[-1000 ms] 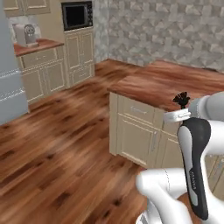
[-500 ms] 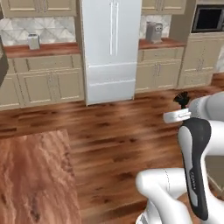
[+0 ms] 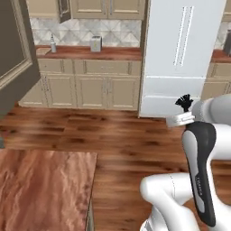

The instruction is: Grab the spray bottle from the cabinet, then place it next to the cutting board for sanitizing. Then grab the dish brush from the countertop next to the sink and place it next to the cutting board.

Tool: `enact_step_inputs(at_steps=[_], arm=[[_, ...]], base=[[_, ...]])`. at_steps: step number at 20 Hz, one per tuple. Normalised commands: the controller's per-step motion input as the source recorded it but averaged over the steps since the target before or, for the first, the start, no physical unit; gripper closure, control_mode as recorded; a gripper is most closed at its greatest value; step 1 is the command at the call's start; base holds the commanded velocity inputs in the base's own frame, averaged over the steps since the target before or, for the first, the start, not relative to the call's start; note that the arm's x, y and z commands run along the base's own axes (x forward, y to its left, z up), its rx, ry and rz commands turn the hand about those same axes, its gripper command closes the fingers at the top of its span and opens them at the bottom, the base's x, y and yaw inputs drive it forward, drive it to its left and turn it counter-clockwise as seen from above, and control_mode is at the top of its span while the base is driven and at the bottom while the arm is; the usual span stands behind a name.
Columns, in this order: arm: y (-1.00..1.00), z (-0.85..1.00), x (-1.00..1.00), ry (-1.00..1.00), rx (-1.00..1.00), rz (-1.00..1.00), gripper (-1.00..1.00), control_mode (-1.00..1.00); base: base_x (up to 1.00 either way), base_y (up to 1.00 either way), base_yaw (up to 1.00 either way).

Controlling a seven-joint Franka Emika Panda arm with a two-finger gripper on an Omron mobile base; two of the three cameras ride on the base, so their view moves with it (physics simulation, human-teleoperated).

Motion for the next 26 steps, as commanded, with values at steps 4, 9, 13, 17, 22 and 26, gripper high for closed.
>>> enact_step_inputs(at_steps=[4,9,13,17,22,26], arm=[[0.00,0.00,0.00,0.00,0.00,0.00,1.00,1.00],[0.00,0.00,0.00,0.00,0.00,0.00,1.00,1.00],[0.00,0.00,0.00,0.00,0.00,0.00,1.00,1.00],[0.00,0.00,0.00,0.00,0.00,0.00,1.00,1.00],[0.00,0.00,0.00,0.00,0.00,0.00,1.00,1.00],[0.00,0.00,0.00,0.00,0.00,0.00,1.00,1.00]], base=[[1.00,-0.73,0.28],[1.00,-0.46,0.32],[1.00,-0.30,0.51],[1.00,-0.31,0.51],[1.00,-0.23,0.45],[1.00,0.01,0.33]])
